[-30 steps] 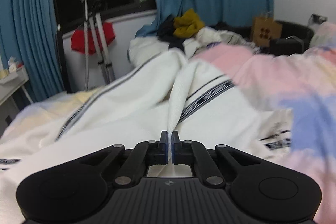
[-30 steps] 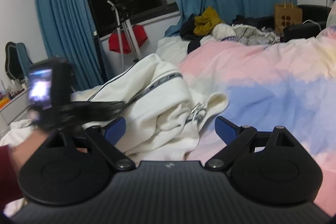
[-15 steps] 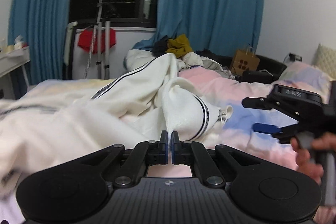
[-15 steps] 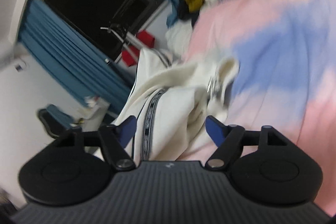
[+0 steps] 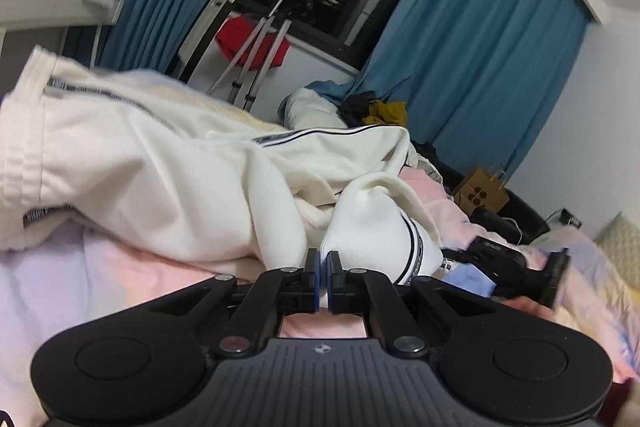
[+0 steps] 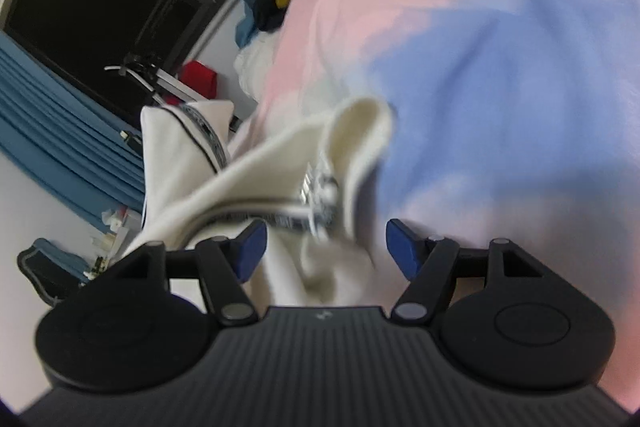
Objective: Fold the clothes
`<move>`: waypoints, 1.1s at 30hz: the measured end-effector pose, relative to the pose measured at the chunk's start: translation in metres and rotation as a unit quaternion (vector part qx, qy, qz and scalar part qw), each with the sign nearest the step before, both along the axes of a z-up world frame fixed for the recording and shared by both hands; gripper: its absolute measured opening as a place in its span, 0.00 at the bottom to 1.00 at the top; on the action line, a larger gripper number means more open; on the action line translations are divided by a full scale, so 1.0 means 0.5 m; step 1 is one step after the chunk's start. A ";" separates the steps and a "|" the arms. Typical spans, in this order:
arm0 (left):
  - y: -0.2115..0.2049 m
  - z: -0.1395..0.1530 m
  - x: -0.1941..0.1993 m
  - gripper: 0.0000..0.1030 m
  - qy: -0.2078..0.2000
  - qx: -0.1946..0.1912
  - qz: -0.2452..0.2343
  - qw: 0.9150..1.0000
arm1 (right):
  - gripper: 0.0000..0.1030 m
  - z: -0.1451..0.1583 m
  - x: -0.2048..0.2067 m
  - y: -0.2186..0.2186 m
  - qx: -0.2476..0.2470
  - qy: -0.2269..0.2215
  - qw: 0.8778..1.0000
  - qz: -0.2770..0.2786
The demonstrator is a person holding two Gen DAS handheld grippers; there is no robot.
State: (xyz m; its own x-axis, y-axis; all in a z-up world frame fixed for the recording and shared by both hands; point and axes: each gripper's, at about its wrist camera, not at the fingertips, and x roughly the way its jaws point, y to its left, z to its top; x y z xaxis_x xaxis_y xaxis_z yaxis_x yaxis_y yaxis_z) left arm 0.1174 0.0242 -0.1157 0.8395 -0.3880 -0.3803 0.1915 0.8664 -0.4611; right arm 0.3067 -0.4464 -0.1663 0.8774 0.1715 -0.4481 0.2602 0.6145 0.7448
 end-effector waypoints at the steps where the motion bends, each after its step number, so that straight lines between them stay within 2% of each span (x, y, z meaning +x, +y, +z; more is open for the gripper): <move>1: 0.006 -0.004 0.003 0.03 0.002 -0.005 0.001 1.000 | 0.67 -0.006 0.021 0.007 -0.019 -0.002 1.000 0.008; 2: 0.014 -0.007 0.005 0.03 0.006 -0.010 0.000 1.000 | 0.64 -0.007 0.037 0.020 -0.059 0.003 0.998 0.012; 3: 0.016 -0.009 0.010 0.03 0.009 -0.013 -0.001 1.000 | 0.50 -0.009 0.053 0.033 -0.098 0.008 0.995 0.015; 6: 0.021 -0.011 0.022 0.03 0.008 -0.019 -0.004 1.000 | 0.21 -0.012 0.060 0.052 -0.138 0.006 0.990 -0.012; 8: 0.021 -0.010 0.020 0.03 -0.001 -0.018 -0.003 1.000 | 0.18 0.017 0.046 0.062 -0.153 -0.016 0.988 -0.033; 12: -0.005 0.013 0.010 0.04 -0.041 0.000 -0.019 0.999 | 0.15 0.132 -0.039 0.094 -0.214 -0.087 0.970 -0.072; 15: -0.023 0.020 0.001 0.04 -0.041 0.000 -0.039 0.998 | 0.15 0.213 -0.116 0.082 -0.235 -0.119 0.959 -0.107; 17: -0.038 0.022 -0.005 0.04 -0.037 0.002 -0.054 0.998 | 0.15 0.253 -0.160 0.049 -0.245 -0.124 0.953 -0.128; 19: -0.057 0.021 -0.009 0.05 -0.037 0.005 -0.070 0.997 | 0.15 0.274 -0.193 -0.002 -0.237 -0.111 0.953 -0.152; 21: -0.082 0.016 -0.003 0.07 -0.033 0.006 -0.084 0.996 | 0.14 0.277 -0.211 -0.045 -0.256 -0.083 0.948 -0.167; 24: -0.095 0.009 -0.013 0.13 -0.033 0.013 -0.090 0.995 | 0.14 0.248 -0.211 -0.107 -0.296 -0.028 0.936 -0.187; 27: -0.084 0.009 -0.016 0.19 -0.026 0.004 -0.077 0.997 | 0.15 0.181 -0.184 -0.172 -0.283 0.016 0.937 -0.202; 28: -0.077 0.011 -0.017 0.21 -0.022 -0.002 -0.072 0.997 | 0.15 0.155 -0.175 -0.187 -0.268 0.034 0.942 -0.201; 31: -0.035 0.021 -0.025 0.35 -0.002 -0.009 -0.035 0.999 | 0.16 0.077 -0.148 -0.233 -0.222 0.090 0.951 -0.195; 33: 0.006 0.029 -0.030 0.37 0.021 -0.016 -0.005 1.000 | 0.17 0.076 -0.149 -0.228 -0.225 0.100 0.951 -0.190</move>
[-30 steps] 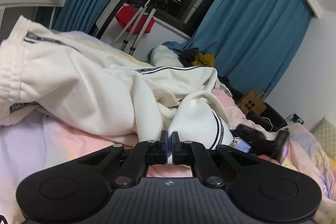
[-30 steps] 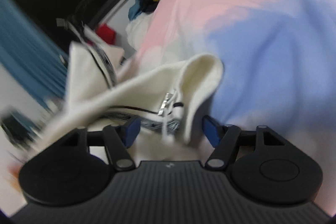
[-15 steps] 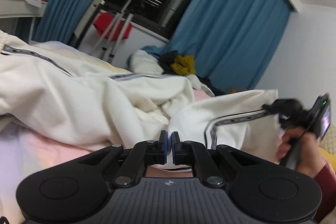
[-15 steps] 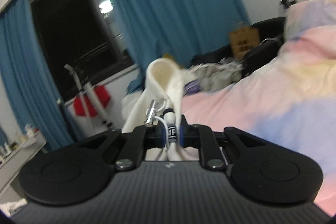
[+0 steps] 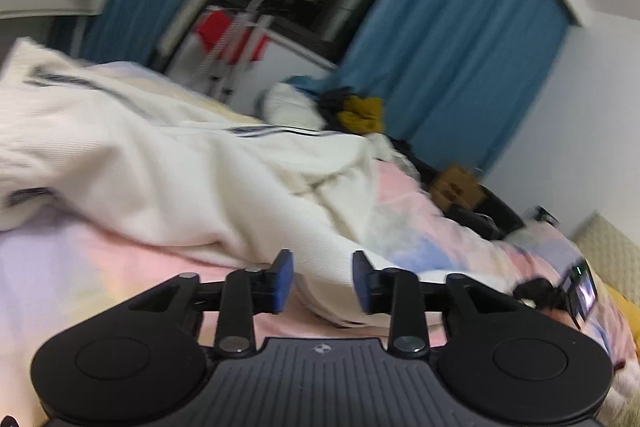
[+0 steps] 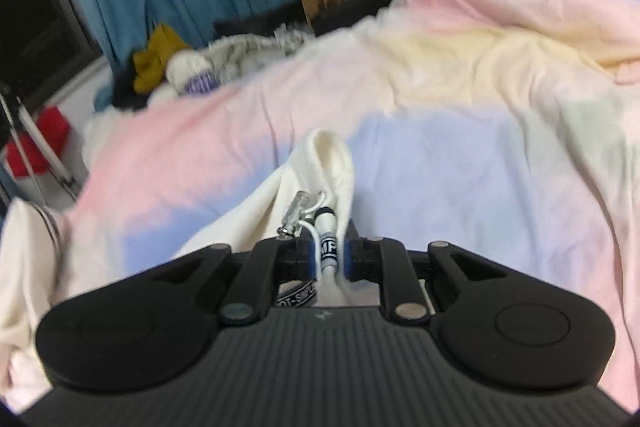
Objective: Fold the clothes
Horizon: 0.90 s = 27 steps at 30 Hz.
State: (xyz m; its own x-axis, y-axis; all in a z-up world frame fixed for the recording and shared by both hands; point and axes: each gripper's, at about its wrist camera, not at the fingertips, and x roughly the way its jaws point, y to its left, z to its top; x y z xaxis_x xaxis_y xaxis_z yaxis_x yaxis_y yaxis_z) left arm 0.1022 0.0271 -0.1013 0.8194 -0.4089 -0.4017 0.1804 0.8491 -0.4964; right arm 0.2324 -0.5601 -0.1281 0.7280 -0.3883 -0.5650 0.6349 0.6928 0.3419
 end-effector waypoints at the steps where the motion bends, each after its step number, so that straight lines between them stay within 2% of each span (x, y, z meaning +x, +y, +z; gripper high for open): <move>1: 0.025 0.004 0.004 0.38 0.016 -0.010 0.015 1.000 | 0.17 -0.001 0.000 0.003 0.000 0.005 1.000 0.002; 4: 0.110 0.008 0.000 0.52 0.064 -0.067 0.065 0.994 | 0.25 0.018 -0.024 0.018 0.006 0.001 1.000 -0.002; 5: 0.142 0.004 0.001 0.56 0.086 -0.084 0.081 0.989 | 0.31 0.026 -0.042 0.025 0.013 -0.007 1.000 -0.004; 6: 0.171 -0.003 0.001 0.56 0.105 -0.101 0.097 0.985 | 0.42 0.035 -0.060 0.032 0.019 -0.016 1.000 -0.007; 7: 0.199 -0.015 -0.004 0.57 0.123 -0.122 0.114 0.978 | 0.48 0.045 -0.083 0.038 0.024 -0.027 0.999 -0.006; 9: 0.241 -0.040 -0.008 0.57 0.149 -0.161 0.146 0.965 | 0.72 0.064 -0.124 0.048 0.027 -0.045 0.999 -0.007; 11: 0.274 -0.067 -0.006 0.60 0.163 -0.203 0.183 0.948 | 0.79 0.079 -0.160 0.054 0.035 -0.059 0.998 -0.009; 13: 0.295 -0.093 0.003 0.60 0.174 -0.236 0.216 0.931 | 0.78 0.092 -0.189 0.060 0.046 -0.062 0.997 -0.019; 16: 0.319 -0.110 0.009 0.60 0.178 -0.236 0.264 0.918 | 0.79 0.096 -0.226 0.070 0.083 -0.086 0.993 -0.017; 18: 0.329 -0.116 0.029 0.60 0.176 -0.224 0.286 0.915 | 0.80 0.074 -0.234 0.071 0.156 -0.090 0.984 -0.001; 20: 0.342 -0.124 0.049 0.60 0.178 -0.220 0.303 0.910 | 0.79 0.036 -0.229 0.075 0.233 -0.070 0.970 0.016; 22: 0.350 -0.136 0.070 0.59 0.178 -0.231 0.310 0.905 | 0.79 -0.017 -0.217 0.083 0.311 -0.039 0.949 0.028; 23: 0.352 -0.138 0.082 0.58 0.175 -0.229 0.312 0.905 | 0.79 -0.044 -0.210 0.085 0.348 -0.029 0.937 0.028; 25: 0.356 -0.144 0.107 0.56 0.170 -0.227 0.318 0.905 | 0.79 -0.080 -0.201 0.087 0.392 -0.016 0.919 0.019; 27: 0.361 -0.151 0.132 0.54 0.165 -0.232 0.326 0.901 | 0.79 -0.098 -0.190 0.086 0.399 -0.007 0.917 0.003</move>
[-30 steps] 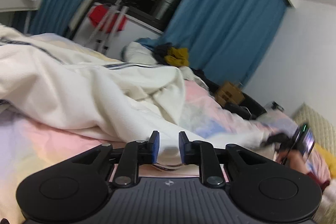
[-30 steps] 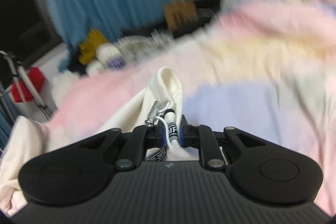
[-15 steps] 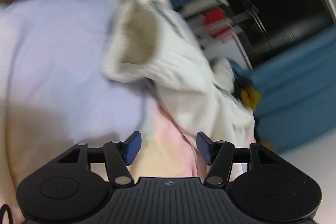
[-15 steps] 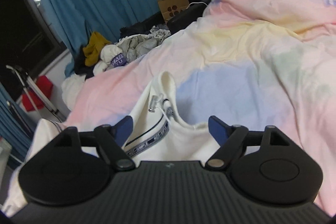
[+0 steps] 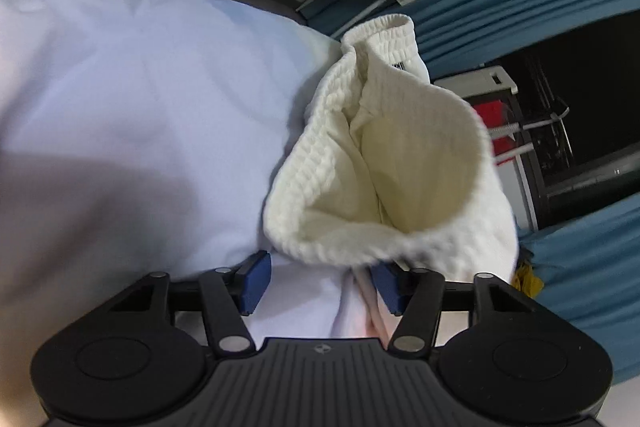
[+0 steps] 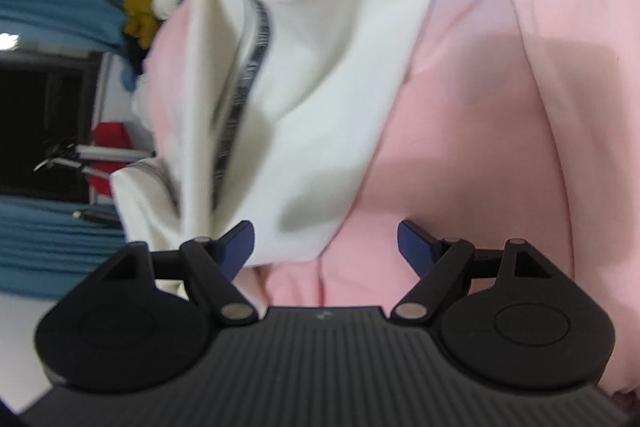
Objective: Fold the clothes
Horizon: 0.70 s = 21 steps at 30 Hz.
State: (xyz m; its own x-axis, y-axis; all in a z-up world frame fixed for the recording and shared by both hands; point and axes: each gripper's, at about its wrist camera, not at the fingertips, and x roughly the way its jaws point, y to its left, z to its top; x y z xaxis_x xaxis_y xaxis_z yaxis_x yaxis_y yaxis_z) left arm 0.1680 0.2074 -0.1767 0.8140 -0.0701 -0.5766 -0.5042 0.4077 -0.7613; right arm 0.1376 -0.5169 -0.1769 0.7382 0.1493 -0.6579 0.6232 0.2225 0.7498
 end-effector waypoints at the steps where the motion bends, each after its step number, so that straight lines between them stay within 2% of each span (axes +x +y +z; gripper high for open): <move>1: 0.003 0.000 0.010 0.52 -0.004 0.000 0.003 1.000 | 0.79 -0.005 0.006 -0.001 0.000 -0.002 1.000 -0.008; 4: 0.012 0.003 0.036 0.47 -0.016 0.002 0.007 1.000 | 0.71 -0.012 0.032 0.000 -0.017 -0.014 0.999 -0.025; 5: 0.016 0.004 0.044 0.41 -0.019 0.004 0.007 1.000 | 0.65 -0.011 0.044 -0.002 -0.029 -0.017 0.999 -0.031; 6: 0.019 0.005 0.052 0.40 -0.023 0.005 0.008 1.000 | 0.52 -0.010 0.055 -0.004 -0.042 -0.020 0.998 -0.033; 7: 0.024 0.007 0.055 0.34 -0.030 0.003 0.006 1.000 | 0.41 -0.005 0.065 -0.004 -0.060 -0.023 0.997 -0.032; 8: 0.028 0.009 0.058 0.26 -0.037 0.000 0.004 0.999 | 0.17 -0.001 0.074 -0.004 -0.079 -0.025 0.996 -0.031; 9: 0.031 0.017 0.057 0.23 -0.043 0.003 0.002 0.999 | 0.12 0.013 0.079 -0.002 -0.110 -0.028 0.993 -0.033; 12: 0.037 0.048 0.048 0.19 -0.059 0.014 -0.005 0.998 | 0.07 0.052 0.075 -0.002 -0.160 -0.065 0.984 -0.044; 16: 0.061 0.123 0.011 0.17 -0.081 0.012 -0.011 0.997 | 0.06 0.100 0.042 -0.008 -0.202 -0.122 0.969 -0.077; 21: 0.106 0.229 -0.058 0.16 -0.088 0.025 -0.018 0.996 | 0.06 0.112 -0.006 -0.040 -0.194 -0.152 0.960 -0.134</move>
State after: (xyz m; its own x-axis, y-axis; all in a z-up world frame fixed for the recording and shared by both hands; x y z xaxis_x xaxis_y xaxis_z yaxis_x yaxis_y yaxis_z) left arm 0.1390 0.2605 -0.0622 0.8999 -0.0767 -0.4294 -0.3495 0.4622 -0.8150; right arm 0.1347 -0.5370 -0.1209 0.8826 -0.2852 -0.3737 0.4625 0.3848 0.7988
